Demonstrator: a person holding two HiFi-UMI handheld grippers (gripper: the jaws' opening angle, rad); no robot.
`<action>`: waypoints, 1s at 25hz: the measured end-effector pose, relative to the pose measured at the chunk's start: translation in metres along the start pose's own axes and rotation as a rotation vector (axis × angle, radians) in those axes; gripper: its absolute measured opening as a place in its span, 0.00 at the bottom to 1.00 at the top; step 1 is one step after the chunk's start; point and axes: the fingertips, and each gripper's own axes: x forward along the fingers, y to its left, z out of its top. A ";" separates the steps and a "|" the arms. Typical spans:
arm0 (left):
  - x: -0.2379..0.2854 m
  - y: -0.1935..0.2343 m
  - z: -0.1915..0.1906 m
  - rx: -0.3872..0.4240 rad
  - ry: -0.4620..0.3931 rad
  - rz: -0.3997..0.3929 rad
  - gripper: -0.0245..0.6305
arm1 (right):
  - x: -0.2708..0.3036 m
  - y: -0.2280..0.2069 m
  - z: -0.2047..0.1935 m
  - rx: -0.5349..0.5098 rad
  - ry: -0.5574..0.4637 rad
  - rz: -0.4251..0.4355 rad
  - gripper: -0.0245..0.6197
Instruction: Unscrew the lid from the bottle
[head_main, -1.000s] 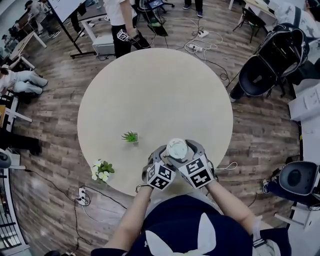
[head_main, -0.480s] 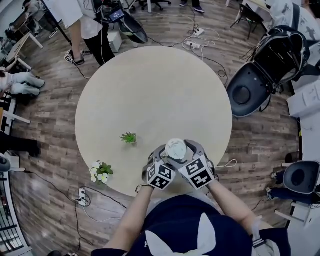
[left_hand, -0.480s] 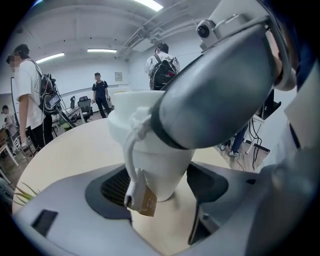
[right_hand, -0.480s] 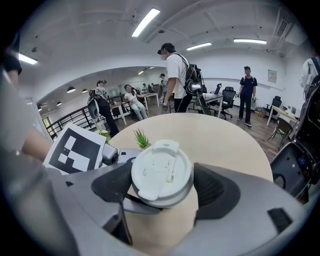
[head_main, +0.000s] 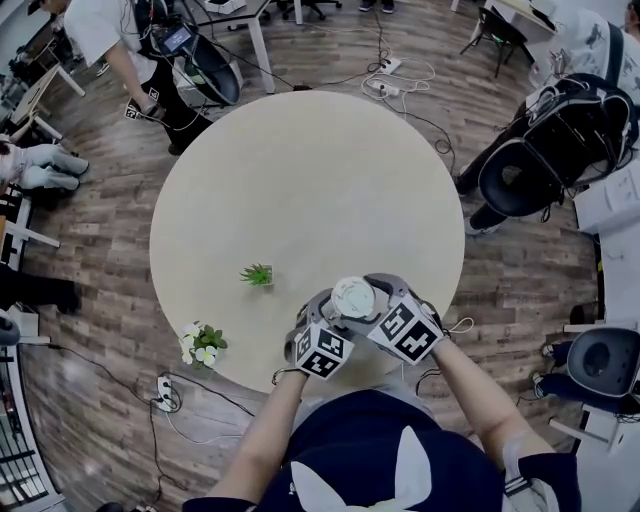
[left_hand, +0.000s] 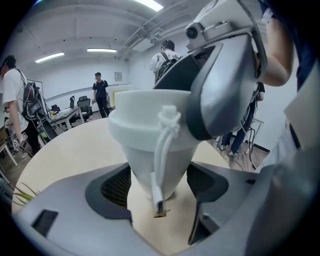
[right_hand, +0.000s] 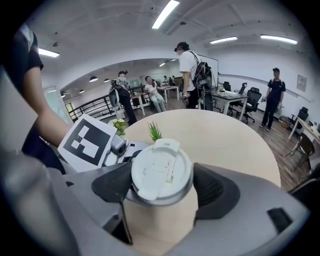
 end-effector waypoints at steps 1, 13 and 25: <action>0.000 0.000 0.001 0.000 0.000 0.000 0.56 | 0.000 0.000 0.000 -0.030 0.019 0.028 0.64; -0.004 0.003 0.000 -0.008 -0.004 -0.005 0.56 | 0.002 0.008 -0.002 -0.427 0.271 0.320 0.63; 0.000 0.000 0.006 -0.020 0.002 0.001 0.56 | -0.003 0.002 -0.009 -0.759 0.530 0.430 0.63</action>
